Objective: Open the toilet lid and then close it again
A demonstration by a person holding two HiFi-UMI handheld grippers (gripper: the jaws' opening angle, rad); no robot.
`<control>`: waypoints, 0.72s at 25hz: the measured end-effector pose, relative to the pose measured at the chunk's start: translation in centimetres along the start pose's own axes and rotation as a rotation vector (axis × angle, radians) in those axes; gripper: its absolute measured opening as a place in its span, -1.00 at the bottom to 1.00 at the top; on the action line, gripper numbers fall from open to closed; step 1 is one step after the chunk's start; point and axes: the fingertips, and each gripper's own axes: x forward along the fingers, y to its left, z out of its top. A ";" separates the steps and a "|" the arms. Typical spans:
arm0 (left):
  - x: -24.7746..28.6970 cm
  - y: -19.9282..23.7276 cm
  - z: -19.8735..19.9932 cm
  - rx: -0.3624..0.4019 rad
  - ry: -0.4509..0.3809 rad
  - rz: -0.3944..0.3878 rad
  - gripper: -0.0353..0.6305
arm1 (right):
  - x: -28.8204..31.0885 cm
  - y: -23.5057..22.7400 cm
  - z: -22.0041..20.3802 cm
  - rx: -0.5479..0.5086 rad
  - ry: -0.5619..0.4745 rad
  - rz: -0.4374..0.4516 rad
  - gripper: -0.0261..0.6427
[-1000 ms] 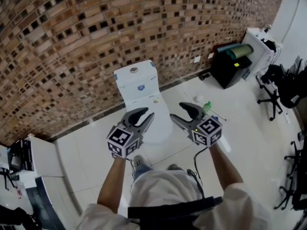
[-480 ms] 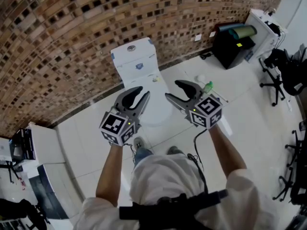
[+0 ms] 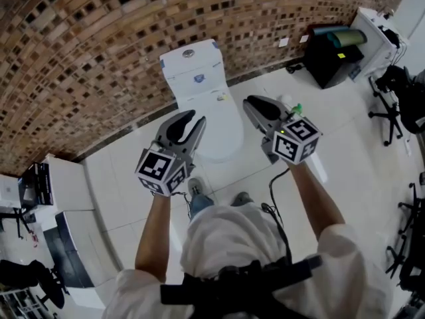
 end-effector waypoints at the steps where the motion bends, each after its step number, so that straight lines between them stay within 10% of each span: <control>1: -0.1 -0.1 0.1 0.001 0.001 0.004 -0.54 | -0.1 0.0 0.1 -0.006 -0.002 0.000 -0.70; 18: -2.2 2.0 1.2 0.015 -0.012 -0.050 -0.54 | 1.9 2.6 1.9 -0.014 -0.035 -0.036 -0.92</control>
